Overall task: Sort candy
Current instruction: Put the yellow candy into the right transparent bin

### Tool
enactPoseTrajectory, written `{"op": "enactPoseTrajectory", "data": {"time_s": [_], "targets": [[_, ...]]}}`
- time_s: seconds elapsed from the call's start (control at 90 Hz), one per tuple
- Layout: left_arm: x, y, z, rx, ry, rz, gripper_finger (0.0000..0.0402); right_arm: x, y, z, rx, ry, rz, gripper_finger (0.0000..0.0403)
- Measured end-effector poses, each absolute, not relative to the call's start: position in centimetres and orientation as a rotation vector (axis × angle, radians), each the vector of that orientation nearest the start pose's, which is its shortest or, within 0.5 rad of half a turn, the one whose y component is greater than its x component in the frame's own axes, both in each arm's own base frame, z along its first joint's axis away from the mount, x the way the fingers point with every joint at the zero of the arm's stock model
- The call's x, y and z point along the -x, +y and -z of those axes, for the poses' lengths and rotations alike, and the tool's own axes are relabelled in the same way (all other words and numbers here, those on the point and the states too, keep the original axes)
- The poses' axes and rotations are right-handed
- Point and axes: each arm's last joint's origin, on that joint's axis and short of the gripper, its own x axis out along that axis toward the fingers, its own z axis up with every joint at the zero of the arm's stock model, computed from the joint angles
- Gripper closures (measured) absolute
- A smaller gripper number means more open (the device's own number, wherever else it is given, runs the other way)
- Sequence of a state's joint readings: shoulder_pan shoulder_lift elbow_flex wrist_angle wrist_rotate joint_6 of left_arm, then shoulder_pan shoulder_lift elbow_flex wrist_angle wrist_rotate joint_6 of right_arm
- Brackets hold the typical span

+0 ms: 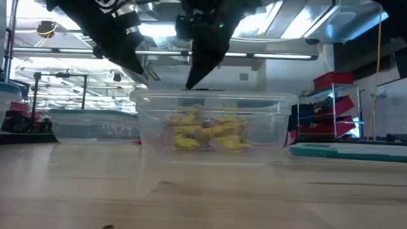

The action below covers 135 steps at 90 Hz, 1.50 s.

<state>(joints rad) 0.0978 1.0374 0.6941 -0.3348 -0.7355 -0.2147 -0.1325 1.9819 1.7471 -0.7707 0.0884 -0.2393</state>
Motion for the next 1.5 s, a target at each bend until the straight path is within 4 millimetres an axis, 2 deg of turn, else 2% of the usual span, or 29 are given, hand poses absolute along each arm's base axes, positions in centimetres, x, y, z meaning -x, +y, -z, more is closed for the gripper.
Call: {"op": "enactPoseTrajectory", "data": {"time_s": [0.111, 0.222, 0.333, 0.411, 0.6, 0.689, 0.789, 0.911, 1.033, 1.222, 1.333, 1.433, 1.5], "targets": [[-20.3, 4.0, -24.9, -0.047, 0.583, -0.858, 0.0402, -41.0, -9.8, -26.9, 0.159, 1.036, 0.133, 0.0291], [-20.3, 4.0, -24.9, -0.071, 0.591, -0.859, 0.0402, -39.7, -14.1, -25.1, 0.065, 1.058, 0.161, 0.0273], [-20.3, 4.0, -24.9, -0.087, 0.599, -0.854, 0.0402, -38.4, -18.1, -23.2, 0.044, 1.017, 0.203, 0.025], [-20.3, 4.0, -24.9, -0.089, 0.602, -0.857, 0.0402, -37.5, -20.3, -21.4, 0.053, 1.004, 0.221, 0.0229], [-20.2, 4.4, -24.8, -0.076, 0.604, -0.876, 0.0402, -36.0, -23.8, -18.6, -0.005, 1.003, 0.213, 0.0174], [-20.2, 4.5, -24.9, -0.059, 0.597, -0.887, 0.0402, -35.9, -24.4, -16.4, -0.018, 1.046, 0.191, 0.016], [-20.1, 4.7, -24.8, -0.049, 0.593, -0.896, 0.0402, -36.0, -24.6, -15.4, 0.025, 1.073, 0.161, 0.016], [-20.1, 4.7, -24.9, -0.034, 0.586, -0.901, 0.0402, -36.1, -24.5, -14.0, 0.033, 1.115, 0.136, 0.0173], [-20.1, 4.6, -24.8, -0.032, 0.591, -0.902, 0.0402, -36.0, -24.7, -13.7, 0.028, 1.127, 0.135, 0.0198], [-20.1, 4.6, -24.8, -0.029, 0.595, -0.903, 0.0402, -36.1, -24.7, -13.2, 0.017, 1.136, 0.125, 0.0253], [-20.1, 4.6, -24.7, -0.022, 0.597, -0.896, 0.0402, -36.1, -24.7, -13.3, 0.004, 1.137, 0.132, 0.0308], [-20.1, 4.6, -24.7, -0.018, 0.597, -0.89, 0.0402, -36.1, -24.7, -13.8, -0.007, 1.144, 0.174, 0.0375], [-20.1, 4.6, -24.7, -0.01, 0.598, -0.883, 0.0402, -36.0, -24.4, -14.5, 0.01, 1.174, 0.206, 0.0392]]}}
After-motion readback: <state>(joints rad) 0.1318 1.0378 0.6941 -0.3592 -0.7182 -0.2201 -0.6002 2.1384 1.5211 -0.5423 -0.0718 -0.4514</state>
